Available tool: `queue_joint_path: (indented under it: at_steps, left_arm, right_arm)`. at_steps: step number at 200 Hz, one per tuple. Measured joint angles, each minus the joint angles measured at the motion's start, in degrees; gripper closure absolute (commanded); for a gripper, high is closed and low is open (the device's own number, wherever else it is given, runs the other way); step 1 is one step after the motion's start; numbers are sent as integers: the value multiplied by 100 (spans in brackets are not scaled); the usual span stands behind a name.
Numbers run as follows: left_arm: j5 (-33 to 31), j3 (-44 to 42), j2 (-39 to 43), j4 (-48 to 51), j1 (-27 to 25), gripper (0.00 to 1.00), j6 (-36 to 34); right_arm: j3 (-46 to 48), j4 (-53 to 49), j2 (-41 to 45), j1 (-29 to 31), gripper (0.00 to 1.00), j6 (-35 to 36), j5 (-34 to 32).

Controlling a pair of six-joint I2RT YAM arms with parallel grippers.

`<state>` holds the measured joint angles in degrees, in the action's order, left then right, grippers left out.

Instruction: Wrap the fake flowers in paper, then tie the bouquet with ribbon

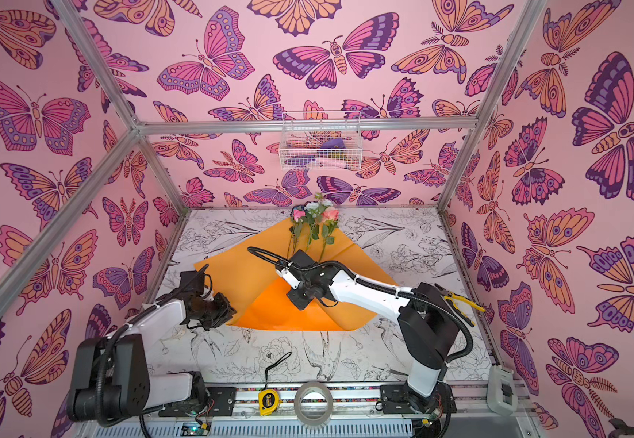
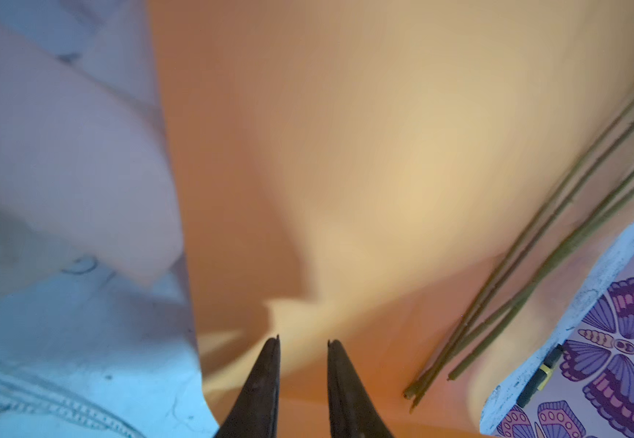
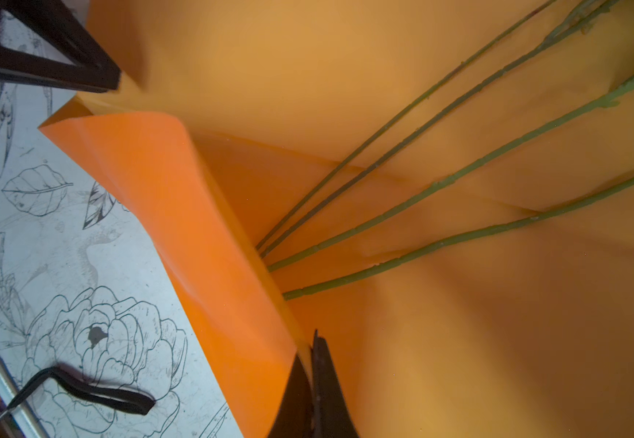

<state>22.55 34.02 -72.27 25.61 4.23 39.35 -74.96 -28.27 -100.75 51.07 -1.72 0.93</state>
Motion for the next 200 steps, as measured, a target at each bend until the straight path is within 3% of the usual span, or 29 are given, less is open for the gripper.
queue_joint_path:
  at_steps: [28, 75, 126, 200]
  left_arm:
    - [59, 57, 896, 11, -2, 59, 122]
    - [223, 79, 1523, 13, -420, 58, 337]
    - [186, 101, 1174, -15, -1484, 58, 461]
    - [192, 20, 155, -761, -1777, 64, 616]
  right_arm:
    - [-15, -74, -162, -122, 100, -195, -28]
    - [-13, -236, -181, -160, 100, -555, -68]
    - [-13, -264, -389, -160, 100, -758, -133]
    - [-20, -295, -728, -160, 100, -931, -262]
